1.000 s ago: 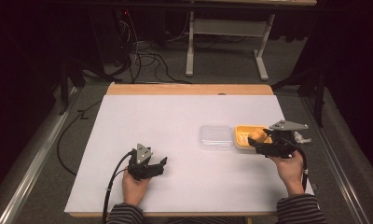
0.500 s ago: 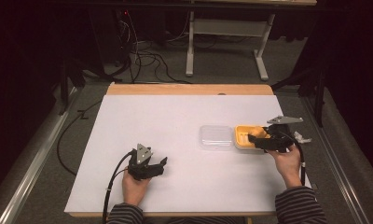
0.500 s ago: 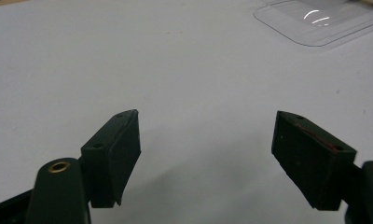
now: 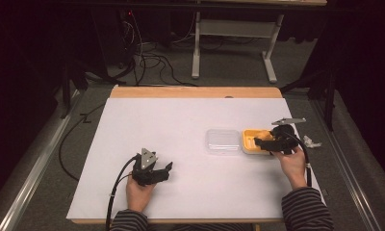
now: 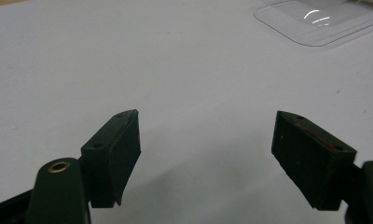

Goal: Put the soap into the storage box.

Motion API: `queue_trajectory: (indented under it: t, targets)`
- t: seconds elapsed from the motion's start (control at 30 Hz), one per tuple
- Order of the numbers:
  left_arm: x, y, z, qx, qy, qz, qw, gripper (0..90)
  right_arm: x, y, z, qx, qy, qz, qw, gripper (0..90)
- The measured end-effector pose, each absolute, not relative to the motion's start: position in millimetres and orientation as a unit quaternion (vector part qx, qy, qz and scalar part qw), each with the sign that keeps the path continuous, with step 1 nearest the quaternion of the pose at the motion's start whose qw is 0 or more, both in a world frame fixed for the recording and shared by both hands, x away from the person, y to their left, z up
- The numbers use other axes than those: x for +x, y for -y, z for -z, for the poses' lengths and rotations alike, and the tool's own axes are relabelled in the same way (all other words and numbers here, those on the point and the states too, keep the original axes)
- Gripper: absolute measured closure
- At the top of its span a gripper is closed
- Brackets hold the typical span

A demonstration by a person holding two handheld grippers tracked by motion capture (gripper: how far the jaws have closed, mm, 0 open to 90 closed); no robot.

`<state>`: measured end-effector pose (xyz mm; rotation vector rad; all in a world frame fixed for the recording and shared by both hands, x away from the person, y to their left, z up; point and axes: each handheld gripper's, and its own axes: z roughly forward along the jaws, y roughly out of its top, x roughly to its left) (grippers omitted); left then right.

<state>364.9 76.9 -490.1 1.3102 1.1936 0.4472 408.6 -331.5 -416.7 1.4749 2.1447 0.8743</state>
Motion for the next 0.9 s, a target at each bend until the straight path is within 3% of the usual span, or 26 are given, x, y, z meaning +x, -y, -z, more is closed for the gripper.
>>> queue_trajectory:
  t: [0.9]
  targets:
    - [364.6,-76.8,490.1,0.567,-0.516,-0.195,0.612,24.4,428.3,329.0,434.4,0.543,-0.77,-0.285,0.175,28.1]
